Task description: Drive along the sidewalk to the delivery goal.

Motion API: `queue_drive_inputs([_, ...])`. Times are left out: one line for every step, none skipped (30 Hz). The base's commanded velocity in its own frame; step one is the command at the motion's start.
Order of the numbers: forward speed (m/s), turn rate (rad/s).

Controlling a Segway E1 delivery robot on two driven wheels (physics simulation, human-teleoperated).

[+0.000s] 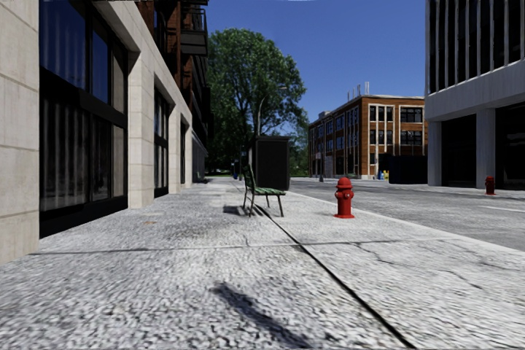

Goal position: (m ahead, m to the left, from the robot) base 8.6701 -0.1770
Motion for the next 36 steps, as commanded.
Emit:
queue_drive_inputs([2.00, -0.68])
queue_drive_inputs([2.00, -0.68])
queue_drive_inputs([2.00, -0.68])
queue_drive_inputs([2.00, -0.68])
queue_drive_inputs([2.00, -0.68])
queue_drive_inputs([2.00, -0.68])
queue_drive_inputs([2.00, -0.68])
queue_drive_inputs([2.00, -0.68])
queue_drive_inputs([2.00, -0.68])
queue_drive_inputs([2.00, -0.68])
queue_drive_inputs([2.00, -0.65])
queue_drive_inputs([2.00, -0.63])
queue_drive_inputs([2.00, -0.63])
queue_drive_inputs([2.00, -0.47])
queue_drive_inputs([2.00, 0.00])
queue_drive_inputs([2.00, 0.00])
queue_drive_inputs([2.00, 0.00])
queue_drive_inputs([2.00, 0.00])
queue_drive_inputs([2.00, 0.00])
queue_drive_inputs([1.94, 0.00])
queue_drive_inputs([1.89, 0.01])
queue_drive_inputs([1.82, 0.14])
queue_drive_inputs([1.82, 0.14])
queue_drive_inputs([1.79, 0.17])
queue_drive_inputs([1.78, 0.18])
queue_drive_inputs([1.77, 0.24])
queue_drive_inputs([1.77, 0.31])
queue_drive_inputs([1.77, 0.31])
queue_drive_inputs([1.77, 0.33])
queue_drive_inputs([1.77, 0.34])
queue_drive_inputs([1.77, 0.34])
queue_drive_inputs([1.77, 0.35])
queue_drive_inputs([1.77, 0.35])
queue_drive_inputs([1.77, 0.35])
queue_drive_inputs([1.77, 0.38])
queue_drive_inputs([1.77, 0.39])
